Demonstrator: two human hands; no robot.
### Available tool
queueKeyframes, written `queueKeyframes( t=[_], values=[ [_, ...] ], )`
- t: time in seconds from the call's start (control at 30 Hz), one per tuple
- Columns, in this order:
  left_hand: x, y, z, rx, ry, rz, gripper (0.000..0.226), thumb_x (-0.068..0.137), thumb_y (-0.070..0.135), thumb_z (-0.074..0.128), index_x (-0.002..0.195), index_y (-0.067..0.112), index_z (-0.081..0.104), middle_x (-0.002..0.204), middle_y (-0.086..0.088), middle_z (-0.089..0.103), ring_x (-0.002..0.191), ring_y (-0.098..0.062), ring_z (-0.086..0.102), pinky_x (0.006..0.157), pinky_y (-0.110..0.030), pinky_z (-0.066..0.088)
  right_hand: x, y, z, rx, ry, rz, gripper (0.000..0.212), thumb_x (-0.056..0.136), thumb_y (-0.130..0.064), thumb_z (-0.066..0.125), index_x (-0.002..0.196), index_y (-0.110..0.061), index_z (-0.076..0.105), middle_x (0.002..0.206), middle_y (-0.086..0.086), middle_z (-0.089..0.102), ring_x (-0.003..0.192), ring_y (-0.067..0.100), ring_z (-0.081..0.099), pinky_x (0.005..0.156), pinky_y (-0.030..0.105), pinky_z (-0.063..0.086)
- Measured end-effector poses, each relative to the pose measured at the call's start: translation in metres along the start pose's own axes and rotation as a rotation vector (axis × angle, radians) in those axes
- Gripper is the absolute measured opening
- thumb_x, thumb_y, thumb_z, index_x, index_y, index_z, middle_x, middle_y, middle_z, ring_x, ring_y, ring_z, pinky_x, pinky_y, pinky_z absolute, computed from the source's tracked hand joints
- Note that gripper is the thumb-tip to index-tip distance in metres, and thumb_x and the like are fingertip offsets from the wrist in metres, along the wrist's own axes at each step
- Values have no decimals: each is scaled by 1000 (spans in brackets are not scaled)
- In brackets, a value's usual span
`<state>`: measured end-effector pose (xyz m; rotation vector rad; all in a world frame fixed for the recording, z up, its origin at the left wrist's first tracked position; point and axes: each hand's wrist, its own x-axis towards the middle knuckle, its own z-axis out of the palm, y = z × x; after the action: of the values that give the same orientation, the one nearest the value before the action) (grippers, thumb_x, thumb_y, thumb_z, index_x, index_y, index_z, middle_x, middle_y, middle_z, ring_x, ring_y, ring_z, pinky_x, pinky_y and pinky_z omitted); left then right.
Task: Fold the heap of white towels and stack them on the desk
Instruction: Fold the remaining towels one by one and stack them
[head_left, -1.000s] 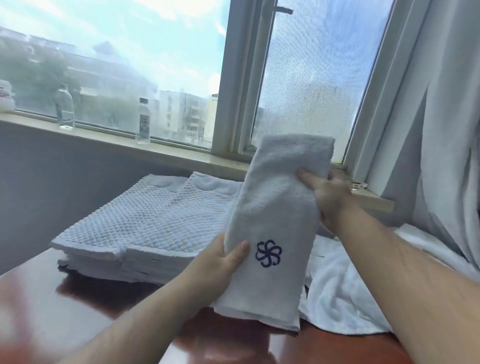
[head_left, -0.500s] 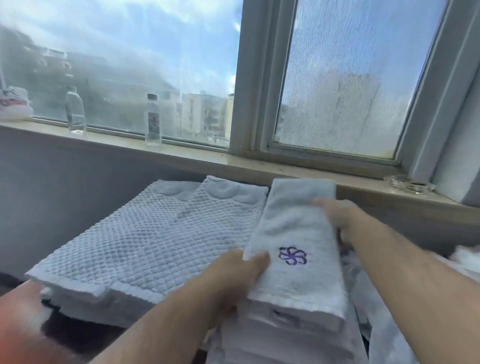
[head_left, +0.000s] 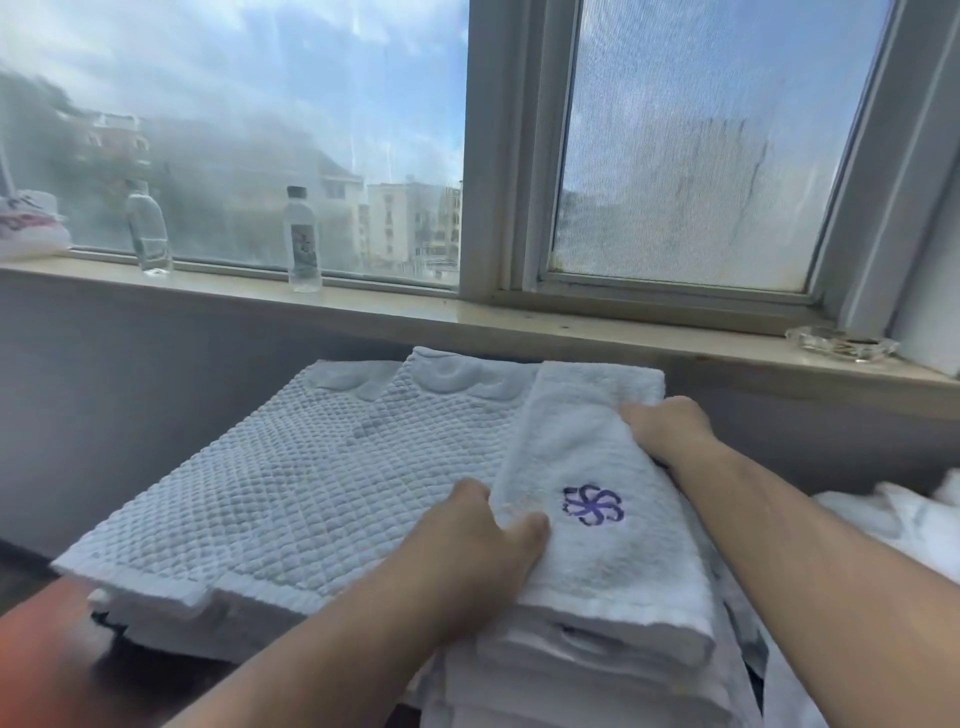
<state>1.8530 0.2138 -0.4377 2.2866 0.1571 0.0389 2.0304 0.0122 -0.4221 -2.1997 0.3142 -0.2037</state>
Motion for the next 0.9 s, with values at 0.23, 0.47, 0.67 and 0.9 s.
queueKeyframes(
  t=[0.23,0.47,0.67,0.9],
  values=[
    [7,15,-10,289,179,288,58,96,62,46,145,31,39,146,8,43,135,-15,35,111,-39,36,-18,-28,-12,-227,98,-357,32,93,-33,54,121,-21,63,135,10,52,121,30,51,96,34,43],
    [7,-15,30,508,-37,311,114,70,95,14,161,28,-1,168,9,-4,153,-6,-9,124,-37,-7,4,-12,31,-617,-271,-322,64,102,-55,32,157,-22,32,168,4,17,155,29,11,124,51,10],
    [12,-21,37,524,6,306,121,62,99,11,160,28,0,168,10,-3,153,-6,-9,123,-37,-9,-3,-3,30,-478,-264,-327,61,106,-47,30,160,-18,23,169,3,10,156,23,4,125,41,2],
    [-13,-28,30,533,21,324,119,65,98,7,161,26,-1,169,8,-2,153,-8,-9,123,-36,-10,-98,17,0,-201,-210,-374,43,104,-27,41,141,-8,52,151,9,42,145,28,30,111,32,23]
  ],
)
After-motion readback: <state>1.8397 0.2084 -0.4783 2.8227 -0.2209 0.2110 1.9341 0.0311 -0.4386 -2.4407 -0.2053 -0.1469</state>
